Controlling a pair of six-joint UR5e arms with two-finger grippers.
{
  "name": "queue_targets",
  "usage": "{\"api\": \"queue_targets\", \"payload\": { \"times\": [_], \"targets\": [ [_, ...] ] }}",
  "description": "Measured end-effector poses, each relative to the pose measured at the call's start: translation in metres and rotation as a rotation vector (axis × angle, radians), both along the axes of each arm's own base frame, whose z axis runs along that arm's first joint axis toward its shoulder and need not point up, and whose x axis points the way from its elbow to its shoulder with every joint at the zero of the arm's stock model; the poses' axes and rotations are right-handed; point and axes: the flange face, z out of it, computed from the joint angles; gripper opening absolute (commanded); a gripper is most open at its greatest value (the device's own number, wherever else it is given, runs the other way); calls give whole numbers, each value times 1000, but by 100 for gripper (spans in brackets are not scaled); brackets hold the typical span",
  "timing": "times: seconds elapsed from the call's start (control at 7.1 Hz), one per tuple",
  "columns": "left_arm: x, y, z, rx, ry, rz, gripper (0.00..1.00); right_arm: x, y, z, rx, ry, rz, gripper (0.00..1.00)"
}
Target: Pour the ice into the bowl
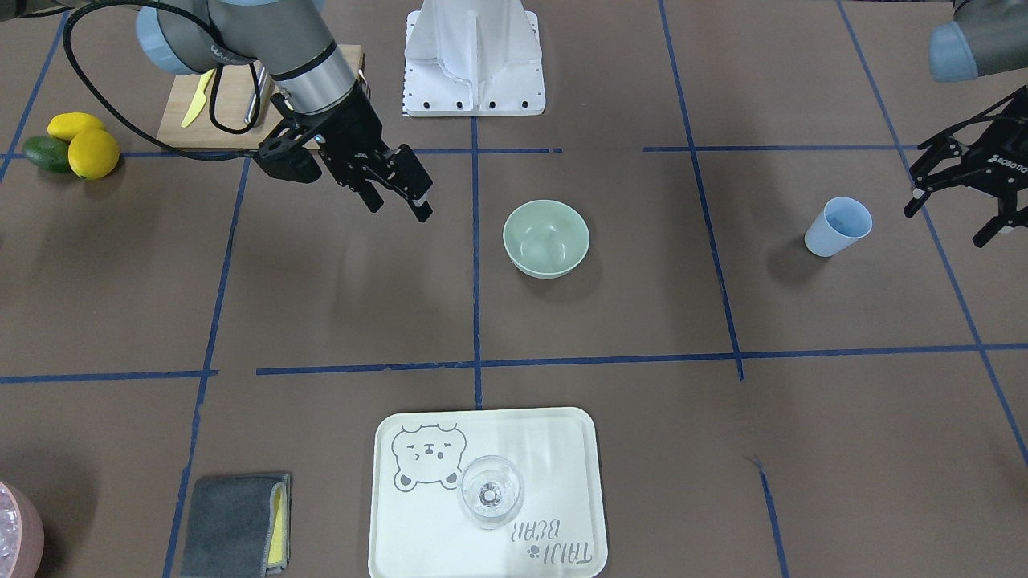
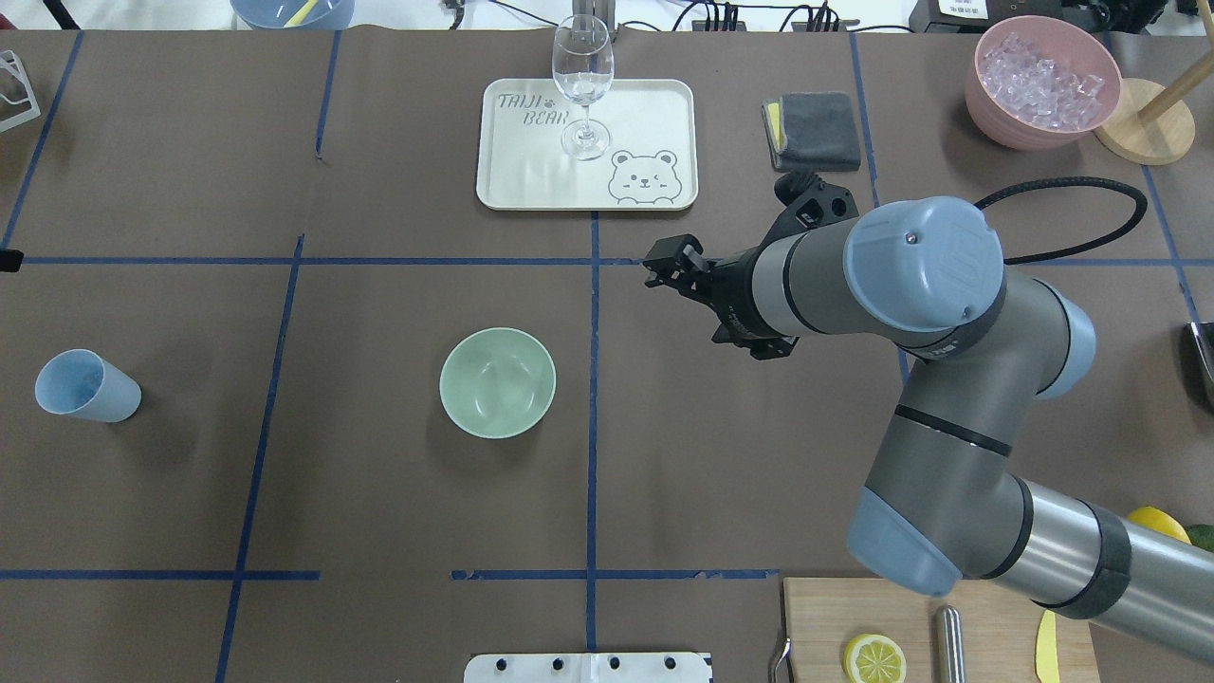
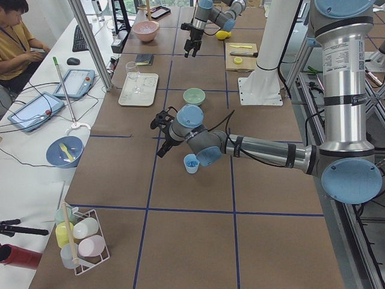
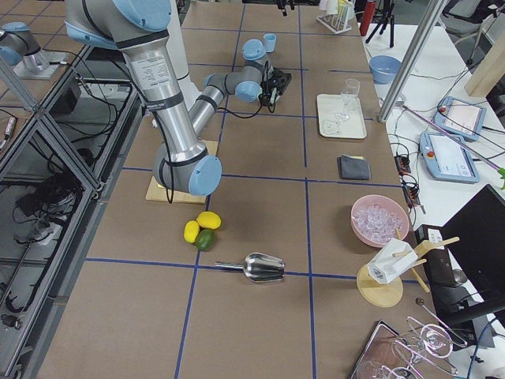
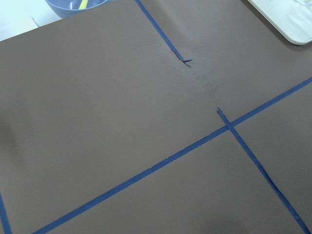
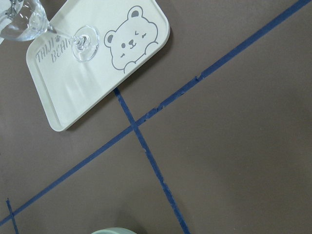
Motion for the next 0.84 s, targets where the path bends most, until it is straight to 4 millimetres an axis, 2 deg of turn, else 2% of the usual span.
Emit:
{"api": "queue_targets", "payload": {
  "times": [0.28, 0.42, 0.56, 0.7, 0.84],
  "targets": [
    [16, 49, 31, -8, 54, -187, 99, 16, -12, 6, -13, -1, -24, 100],
    [30, 70, 39, -29, 106, -271, 99, 24, -16, 9, -22, -3, -45, 100],
    [46, 95, 49, -39, 147, -344, 99, 27, -18, 11, -25, -5, -54, 100],
    [51, 122, 60, -20, 162, -405, 99, 28, -18, 11, -26, -5, -58, 100],
    [56, 141, 67, -16, 186, -449, 99, 28, -18, 11, -25, -6, -60, 100]
  ]
}}
